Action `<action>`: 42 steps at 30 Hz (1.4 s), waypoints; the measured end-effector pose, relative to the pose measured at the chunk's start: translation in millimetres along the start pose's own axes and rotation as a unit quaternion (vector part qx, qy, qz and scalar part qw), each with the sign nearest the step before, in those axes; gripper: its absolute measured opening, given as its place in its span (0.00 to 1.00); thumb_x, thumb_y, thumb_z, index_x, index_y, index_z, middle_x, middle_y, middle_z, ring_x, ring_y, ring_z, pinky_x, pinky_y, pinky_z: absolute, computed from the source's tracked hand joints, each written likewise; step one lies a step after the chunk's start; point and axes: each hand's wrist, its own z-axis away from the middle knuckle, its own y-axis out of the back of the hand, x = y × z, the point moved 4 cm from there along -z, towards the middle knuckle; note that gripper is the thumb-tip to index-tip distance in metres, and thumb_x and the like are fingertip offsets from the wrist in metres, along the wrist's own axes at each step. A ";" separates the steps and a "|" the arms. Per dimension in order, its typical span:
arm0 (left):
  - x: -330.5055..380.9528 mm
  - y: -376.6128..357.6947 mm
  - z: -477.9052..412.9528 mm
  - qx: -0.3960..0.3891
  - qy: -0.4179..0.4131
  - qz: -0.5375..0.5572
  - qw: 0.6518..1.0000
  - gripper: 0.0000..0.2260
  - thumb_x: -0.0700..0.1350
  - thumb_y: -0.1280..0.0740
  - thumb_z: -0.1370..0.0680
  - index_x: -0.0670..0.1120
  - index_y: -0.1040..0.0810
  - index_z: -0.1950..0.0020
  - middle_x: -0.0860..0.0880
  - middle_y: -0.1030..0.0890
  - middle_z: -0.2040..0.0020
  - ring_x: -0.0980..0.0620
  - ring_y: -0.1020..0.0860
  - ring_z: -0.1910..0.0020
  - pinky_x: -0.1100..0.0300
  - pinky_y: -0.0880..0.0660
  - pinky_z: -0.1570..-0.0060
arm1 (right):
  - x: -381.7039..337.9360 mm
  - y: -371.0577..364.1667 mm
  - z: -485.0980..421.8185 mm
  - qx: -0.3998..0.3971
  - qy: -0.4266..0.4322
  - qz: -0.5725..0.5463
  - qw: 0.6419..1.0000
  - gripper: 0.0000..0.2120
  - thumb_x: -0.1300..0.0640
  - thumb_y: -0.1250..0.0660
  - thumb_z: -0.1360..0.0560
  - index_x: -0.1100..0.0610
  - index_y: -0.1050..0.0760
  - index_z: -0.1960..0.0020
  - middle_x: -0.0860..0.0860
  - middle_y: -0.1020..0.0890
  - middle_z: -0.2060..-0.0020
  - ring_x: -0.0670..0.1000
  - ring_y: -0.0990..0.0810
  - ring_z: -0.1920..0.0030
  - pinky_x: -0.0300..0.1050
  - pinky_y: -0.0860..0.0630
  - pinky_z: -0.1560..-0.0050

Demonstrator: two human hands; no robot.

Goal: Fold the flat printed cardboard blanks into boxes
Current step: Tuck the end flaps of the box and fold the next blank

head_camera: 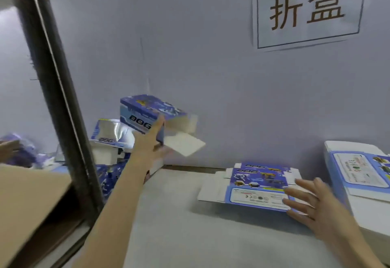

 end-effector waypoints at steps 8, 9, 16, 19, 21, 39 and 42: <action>-43.7 -6.0 -22.9 0.041 -0.185 -0.197 0.962 0.26 0.39 0.35 0.21 0.44 0.38 0.24 0.49 0.31 0.31 0.50 0.31 0.33 0.62 0.35 0.34 | 28.0 -18.9 -9.1 -0.018 0.076 0.280 0.957 0.05 0.62 0.35 0.21 0.58 0.20 0.50 0.61 0.18 0.47 0.59 0.21 0.53 0.53 0.25 0.51; -66.4 -21.9 -16.3 -0.005 -0.187 -0.277 0.943 0.22 0.38 0.35 0.21 0.43 0.32 0.28 0.47 0.28 0.33 0.50 0.29 0.35 0.68 0.35 0.41 | 28.9 -20.1 -16.0 -0.010 0.120 0.361 0.925 0.06 0.61 0.33 0.22 0.58 0.20 0.47 0.60 0.18 0.45 0.58 0.21 0.51 0.53 0.26 0.46; -217.4 -114.8 57.4 -0.350 -0.162 -0.637 0.667 0.29 0.47 0.34 0.22 0.47 0.41 0.23 0.46 0.41 0.22 0.45 0.42 0.24 0.50 0.44 0.27 | 58.9 -8.3 -62.7 -0.072 0.233 0.745 0.621 0.26 0.55 0.47 0.18 0.54 0.49 0.22 0.49 0.45 0.22 0.48 0.45 0.23 0.40 0.45 0.28; -236.9 -126.3 66.2 -0.299 -0.213 -0.694 0.619 0.26 0.42 0.40 0.18 0.48 0.46 0.21 0.45 0.45 0.21 0.45 0.48 0.22 0.51 0.49 0.25 | 60.6 2.5 -64.4 -0.059 0.246 0.728 0.638 0.25 0.61 0.48 0.17 0.50 0.47 0.22 0.49 0.45 0.22 0.47 0.44 0.23 0.40 0.49 0.26; -241.8 -126.8 70.1 -0.280 -0.246 -0.713 0.593 0.25 0.40 0.43 0.17 0.47 0.47 0.21 0.45 0.45 0.21 0.46 0.47 0.22 0.54 0.48 0.26 | 59.0 8.6 -58.7 -0.047 0.296 0.706 0.641 0.24 0.62 0.38 0.20 0.55 0.35 0.25 0.54 0.34 0.26 0.52 0.33 0.27 0.45 0.39 0.28; -62.8 -90.0 65.4 -0.043 -0.469 -0.477 0.742 0.07 0.44 0.33 0.21 0.46 0.20 0.45 0.51 0.18 0.64 0.47 0.21 0.68 0.59 0.29 0.69 | -45.1 -19.7 34.0 0.142 0.629 0.402 0.650 0.20 0.63 0.39 0.23 0.62 0.30 0.31 0.59 0.31 0.30 0.57 0.35 0.28 0.47 0.38 0.27; -39.2 -90.9 84.8 -0.014 -0.409 -0.258 0.875 0.04 0.47 0.36 0.20 0.48 0.26 0.51 0.60 0.27 0.71 0.60 0.30 0.73 0.72 0.34 0.73 | -53.9 -12.6 37.3 0.136 0.504 0.316 0.792 0.25 0.56 0.37 0.20 0.51 0.41 0.26 0.45 0.36 0.28 0.43 0.38 0.28 0.36 0.38 0.29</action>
